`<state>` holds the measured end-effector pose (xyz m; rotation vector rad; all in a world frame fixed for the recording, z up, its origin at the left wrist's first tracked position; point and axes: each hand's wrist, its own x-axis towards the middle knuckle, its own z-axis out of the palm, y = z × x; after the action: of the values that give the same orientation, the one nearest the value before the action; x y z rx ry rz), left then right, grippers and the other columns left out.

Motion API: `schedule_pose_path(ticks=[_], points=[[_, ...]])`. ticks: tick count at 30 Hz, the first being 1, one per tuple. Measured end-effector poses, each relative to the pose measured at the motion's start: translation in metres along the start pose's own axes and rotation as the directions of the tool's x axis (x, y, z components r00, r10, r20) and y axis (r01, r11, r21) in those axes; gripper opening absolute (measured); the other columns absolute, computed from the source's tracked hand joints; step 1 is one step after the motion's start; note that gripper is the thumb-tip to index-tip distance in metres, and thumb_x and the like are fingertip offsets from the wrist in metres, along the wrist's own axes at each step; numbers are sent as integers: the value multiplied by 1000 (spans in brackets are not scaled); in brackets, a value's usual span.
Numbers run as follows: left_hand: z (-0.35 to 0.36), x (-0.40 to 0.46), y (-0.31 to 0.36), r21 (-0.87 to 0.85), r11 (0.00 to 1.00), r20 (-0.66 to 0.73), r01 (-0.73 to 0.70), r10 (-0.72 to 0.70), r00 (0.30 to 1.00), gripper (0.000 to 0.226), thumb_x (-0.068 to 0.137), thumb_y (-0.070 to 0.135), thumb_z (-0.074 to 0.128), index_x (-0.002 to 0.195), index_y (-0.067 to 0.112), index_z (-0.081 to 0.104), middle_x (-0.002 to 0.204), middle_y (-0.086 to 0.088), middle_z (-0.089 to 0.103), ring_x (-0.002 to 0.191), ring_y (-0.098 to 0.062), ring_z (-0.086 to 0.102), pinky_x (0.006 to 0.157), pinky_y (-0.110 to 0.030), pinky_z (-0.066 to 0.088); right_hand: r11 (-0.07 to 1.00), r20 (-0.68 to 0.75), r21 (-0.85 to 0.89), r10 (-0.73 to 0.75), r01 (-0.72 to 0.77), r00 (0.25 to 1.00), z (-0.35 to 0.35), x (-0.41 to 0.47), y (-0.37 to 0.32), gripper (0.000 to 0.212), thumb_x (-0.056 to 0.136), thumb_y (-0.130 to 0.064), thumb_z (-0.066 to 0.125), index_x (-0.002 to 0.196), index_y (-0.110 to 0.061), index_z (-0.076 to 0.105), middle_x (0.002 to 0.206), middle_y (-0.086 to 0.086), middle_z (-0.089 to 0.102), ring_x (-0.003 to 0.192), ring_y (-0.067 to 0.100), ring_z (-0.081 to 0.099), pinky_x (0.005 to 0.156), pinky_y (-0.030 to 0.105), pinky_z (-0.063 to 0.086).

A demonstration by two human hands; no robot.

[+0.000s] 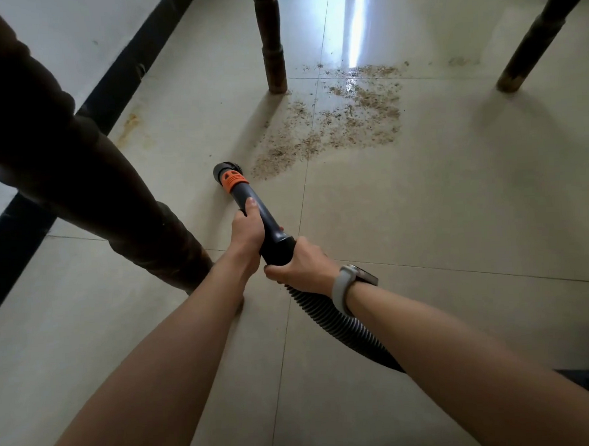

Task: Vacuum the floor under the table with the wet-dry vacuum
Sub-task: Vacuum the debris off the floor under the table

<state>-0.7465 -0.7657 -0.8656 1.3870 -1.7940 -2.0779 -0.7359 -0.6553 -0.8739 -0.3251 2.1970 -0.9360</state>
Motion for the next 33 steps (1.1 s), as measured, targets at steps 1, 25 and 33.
schedule_pose_path(ticks=[1,25,33], points=[[1,-2,-1,-5,1000,10,-1,1,1000,50,101,39,33,134,3,35,125,-21,54,95,-34,62,83,-45,53,1000,-3,4,-3,3,1000,0,-2,2,47,70,-38,69,104,-10,55,92,9,67,81,24,67,66,34,55],[29,-26,-13,-9,1000,161,-6,8,987,46,102,33,32,134,-1,33,88,-12,51,64,-23,56,41,-22,50,998,-135,-19,62,-65,989,-9,-32,28,54,69,-47,65,106,-11,51,90,4,62,77,21,61,56,27,44],[36,-18,-15,40,999,186,-15,7,983,45,102,34,32,132,1,34,91,-13,53,64,-23,59,55,-31,49,999,-125,-4,48,-48,991,-13,-25,37,55,72,-45,67,109,-11,46,96,5,62,86,22,63,72,35,54]])
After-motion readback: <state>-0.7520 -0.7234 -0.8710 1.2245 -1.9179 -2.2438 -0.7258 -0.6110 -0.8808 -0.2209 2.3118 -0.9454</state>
